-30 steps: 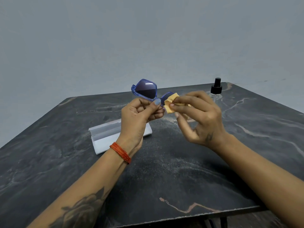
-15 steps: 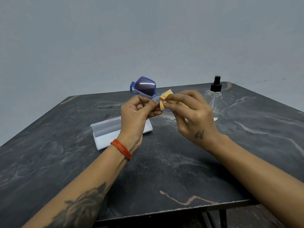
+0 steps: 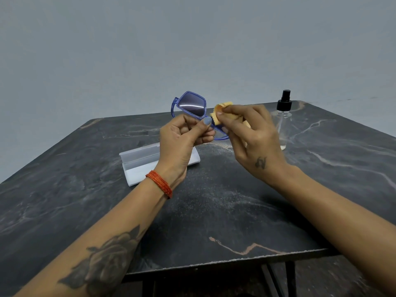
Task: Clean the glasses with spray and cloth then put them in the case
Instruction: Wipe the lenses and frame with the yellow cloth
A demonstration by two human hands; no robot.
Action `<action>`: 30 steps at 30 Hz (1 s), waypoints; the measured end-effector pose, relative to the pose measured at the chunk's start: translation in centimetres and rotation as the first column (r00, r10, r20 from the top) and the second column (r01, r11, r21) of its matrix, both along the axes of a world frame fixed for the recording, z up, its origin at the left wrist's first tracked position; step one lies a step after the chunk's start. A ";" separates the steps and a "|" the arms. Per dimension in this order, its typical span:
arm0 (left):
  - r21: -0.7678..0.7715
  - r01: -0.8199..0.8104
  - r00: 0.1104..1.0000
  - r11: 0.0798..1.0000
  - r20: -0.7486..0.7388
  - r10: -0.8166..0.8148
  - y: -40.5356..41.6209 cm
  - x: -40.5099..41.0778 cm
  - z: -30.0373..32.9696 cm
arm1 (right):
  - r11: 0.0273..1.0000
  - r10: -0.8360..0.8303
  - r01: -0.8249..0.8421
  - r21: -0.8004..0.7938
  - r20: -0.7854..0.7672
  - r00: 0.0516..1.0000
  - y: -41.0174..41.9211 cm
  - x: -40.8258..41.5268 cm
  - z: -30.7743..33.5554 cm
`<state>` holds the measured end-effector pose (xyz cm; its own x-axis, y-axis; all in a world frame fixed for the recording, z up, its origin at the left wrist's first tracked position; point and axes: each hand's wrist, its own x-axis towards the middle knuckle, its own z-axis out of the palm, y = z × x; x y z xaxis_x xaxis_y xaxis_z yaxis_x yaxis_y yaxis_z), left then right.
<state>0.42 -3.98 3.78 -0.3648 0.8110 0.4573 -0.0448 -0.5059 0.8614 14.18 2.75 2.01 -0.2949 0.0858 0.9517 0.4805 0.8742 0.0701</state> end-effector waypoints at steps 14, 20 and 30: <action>-0.008 -0.003 0.999 1.000 0.032 0.003 0.2 -0.3 0.1 | 0.999 0.045 -0.042 0.033 -0.087 0.995 0.5 0.8 0.4; -0.003 -0.009 1.000 1.000 0.009 0.009 0.1 -0.4 0.1 | 0.998 -0.049 0.047 -0.042 -0.049 0.998 0.3 0.3 0.2; 0.000 -0.018 0.999 1.000 -0.048 0.018 -0.1 -0.3 0.2 | 1.000 0.029 -0.028 -0.012 0.072 0.997 -0.3 0.1 0.2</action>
<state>0.10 -4.04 3.94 -0.3567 0.8048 0.4744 0.0058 -0.5059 0.8626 14.25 2.42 2.26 -0.3652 0.0866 0.9269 0.4496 0.8883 0.0942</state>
